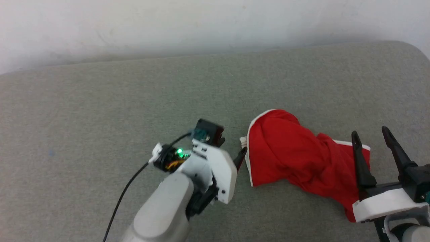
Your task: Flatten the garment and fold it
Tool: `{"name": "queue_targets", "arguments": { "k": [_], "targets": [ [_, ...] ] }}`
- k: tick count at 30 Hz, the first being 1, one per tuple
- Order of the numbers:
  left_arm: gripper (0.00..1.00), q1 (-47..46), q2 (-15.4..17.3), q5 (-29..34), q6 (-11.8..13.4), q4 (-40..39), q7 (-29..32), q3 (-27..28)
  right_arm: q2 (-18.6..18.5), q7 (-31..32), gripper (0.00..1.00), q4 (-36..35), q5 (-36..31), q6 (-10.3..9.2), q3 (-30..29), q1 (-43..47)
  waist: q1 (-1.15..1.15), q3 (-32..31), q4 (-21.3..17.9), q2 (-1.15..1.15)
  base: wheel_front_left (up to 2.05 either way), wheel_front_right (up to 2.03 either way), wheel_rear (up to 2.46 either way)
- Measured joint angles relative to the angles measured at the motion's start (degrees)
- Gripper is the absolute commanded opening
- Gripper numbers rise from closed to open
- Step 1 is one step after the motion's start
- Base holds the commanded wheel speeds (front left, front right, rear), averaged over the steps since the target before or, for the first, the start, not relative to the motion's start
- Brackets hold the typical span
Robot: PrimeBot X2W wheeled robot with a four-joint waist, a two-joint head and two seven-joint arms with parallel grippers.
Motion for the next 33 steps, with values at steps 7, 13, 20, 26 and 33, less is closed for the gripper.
{"name": "queue_targets", "arguments": {
  "k": [7, 13, 20, 26, 33],
  "targets": [
    [1.00, -11.05, -0.02, -5.39, 2.23, 6.71, 9.64, -4.01, 0.79, -1.99, 1.00, 1.81, -0.64, 0.00, 0.76, -1.12, 0.00, 3.20, -3.72, 0.00, 0.00, 0.00, 0.00],
    [1.00, -16.07, -0.01, -7.36, 2.77, 13.67, 11.70, -5.65, 1.33, -3.28, 1.00, 3.67, -0.64, 0.00, 0.98, -2.00, 0.00, 5.80, -6.35, 0.00, 0.00, 0.00, 0.00],
    [0.00, -17.18, -0.04, -10.60, 1.65, 17.10, 7.37, -7.16, 1.66, -4.19, 1.00, 5.25, -0.80, 0.00, 0.40, -2.49, 0.00, 7.44, -7.22, 0.00, 0.00, 0.00, 0.00],
    [0.00, -16.99, -0.03, -11.71, 1.90, 17.89, -1.40, -5.89, 1.78, -4.46, 1.00, 5.75, -1.57, 0.00, -0.15, -2.48, -0.01, 5.83, -5.96, 0.00, 0.00, 0.00, 0.00],
    [0.00, -16.01, 4.63, -11.99, 4.36, 13.73, -14.44, 0.24, 1.80, -3.80, 1.00, 5.35, -2.07, 0.00, -0.63, -2.13, -0.01, 2.02, -3.10, 0.00, 0.00, 0.00, 0.00]
  ]
}}
